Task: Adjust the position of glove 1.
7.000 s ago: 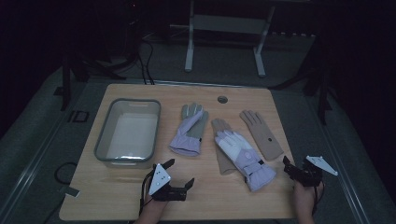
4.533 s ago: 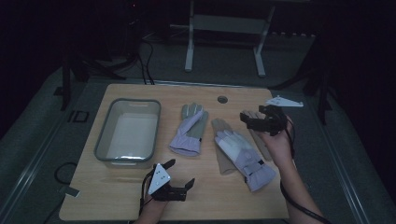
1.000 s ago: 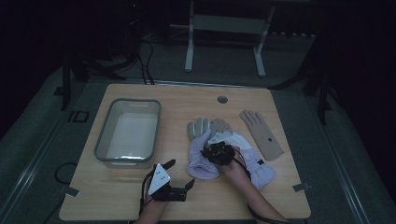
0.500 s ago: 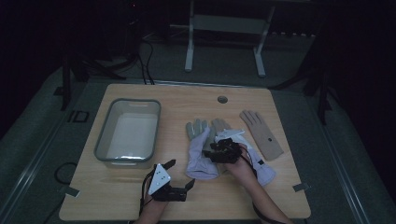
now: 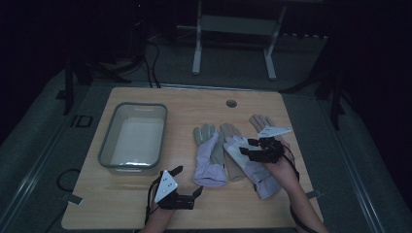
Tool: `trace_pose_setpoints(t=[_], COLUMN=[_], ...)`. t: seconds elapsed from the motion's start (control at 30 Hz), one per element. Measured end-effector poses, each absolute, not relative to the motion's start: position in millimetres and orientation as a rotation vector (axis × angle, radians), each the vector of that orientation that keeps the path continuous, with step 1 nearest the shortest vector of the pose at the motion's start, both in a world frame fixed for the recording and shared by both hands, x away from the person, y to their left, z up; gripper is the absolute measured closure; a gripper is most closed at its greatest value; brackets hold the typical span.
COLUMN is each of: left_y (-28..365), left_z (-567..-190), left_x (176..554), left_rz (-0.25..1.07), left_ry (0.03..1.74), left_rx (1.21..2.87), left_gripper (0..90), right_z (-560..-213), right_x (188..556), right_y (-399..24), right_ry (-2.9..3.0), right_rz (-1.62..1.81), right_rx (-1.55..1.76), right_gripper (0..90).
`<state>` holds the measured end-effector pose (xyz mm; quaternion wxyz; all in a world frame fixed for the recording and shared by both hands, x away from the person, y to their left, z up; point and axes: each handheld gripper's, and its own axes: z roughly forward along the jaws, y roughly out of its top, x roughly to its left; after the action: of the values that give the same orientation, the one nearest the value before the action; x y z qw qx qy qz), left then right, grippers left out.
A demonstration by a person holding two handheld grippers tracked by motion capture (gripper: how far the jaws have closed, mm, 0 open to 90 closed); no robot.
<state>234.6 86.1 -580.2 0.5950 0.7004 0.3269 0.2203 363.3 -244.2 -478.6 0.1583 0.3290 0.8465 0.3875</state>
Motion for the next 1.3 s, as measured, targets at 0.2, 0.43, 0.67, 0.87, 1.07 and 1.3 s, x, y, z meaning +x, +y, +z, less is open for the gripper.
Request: trace_pose_setpoints(t=[0.2, 0.43, 0.67, 0.87, 1.07, 1.3], left_y=[86, 86, 86, 85, 85, 85], left_z=[-580, -580, -580, -580, -580, -580], left_x=[235, 235, 235, 234, 234, 234], left_rz=[0.512, 0.513, 0.512, 0.513, 0.513, 0.516], left_ry=[0.761, 0.760, 0.759, 0.757, 0.757, 0.756], left_rx=[1.626, 1.627, 1.628, 1.630, 1.630, 1.630], left_gripper=[2.0, 2.0, 2.0, 2.0, 2.0, 2.0], right_z=[-479, -487, -511, -531, -532, -517], right_x=[361, 356, 363, 369, 359, 342], right_y=[-270, -287, -290, -291, -288, -290], right_ry=[2.453, 2.535, 2.634, 2.681, 2.626, 2.499], right_rz=[1.034, 0.971, 0.915, 0.888, 0.903, 0.942], right_rx=[0.913, 0.896, 0.871, 0.912, 0.944, 1.049], right_gripper=[48.4, 48.1, 50.0, 57.5, 69.0, 76.1])
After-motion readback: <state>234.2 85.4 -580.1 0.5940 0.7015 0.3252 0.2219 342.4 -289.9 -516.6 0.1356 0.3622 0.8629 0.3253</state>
